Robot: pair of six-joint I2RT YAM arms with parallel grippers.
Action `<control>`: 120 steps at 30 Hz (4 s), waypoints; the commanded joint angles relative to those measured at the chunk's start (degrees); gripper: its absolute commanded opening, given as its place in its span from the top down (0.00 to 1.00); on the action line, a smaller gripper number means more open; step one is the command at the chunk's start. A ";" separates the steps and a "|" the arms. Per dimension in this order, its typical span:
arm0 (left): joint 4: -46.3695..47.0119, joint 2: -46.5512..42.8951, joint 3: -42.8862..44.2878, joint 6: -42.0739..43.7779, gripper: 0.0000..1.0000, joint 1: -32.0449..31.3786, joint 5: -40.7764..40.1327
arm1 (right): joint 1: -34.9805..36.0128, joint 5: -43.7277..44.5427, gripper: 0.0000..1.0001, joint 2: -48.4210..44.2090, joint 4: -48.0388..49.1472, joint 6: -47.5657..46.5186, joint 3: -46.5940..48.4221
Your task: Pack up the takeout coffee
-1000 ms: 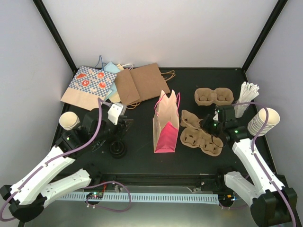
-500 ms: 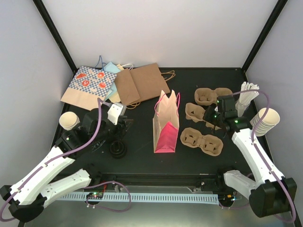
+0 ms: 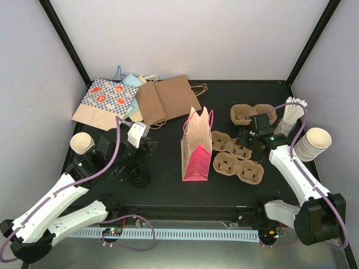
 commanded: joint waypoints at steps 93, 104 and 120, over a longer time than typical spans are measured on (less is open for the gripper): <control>11.11 7.01 4.00 -14.34 0.34 -2.38 13.76 | 16.69 2.85 0.61 -2.40 -11.05 15.69 -5.87; 12.22 7.94 3.55 -17.67 0.34 -3.75 16.57 | 16.64 2.61 0.60 -13.72 -19.16 15.70 2.53; 7.86 14.47 10.58 -19.76 0.32 -13.79 -3.41 | 16.68 16.57 0.59 -21.32 -24.07 5.90 19.01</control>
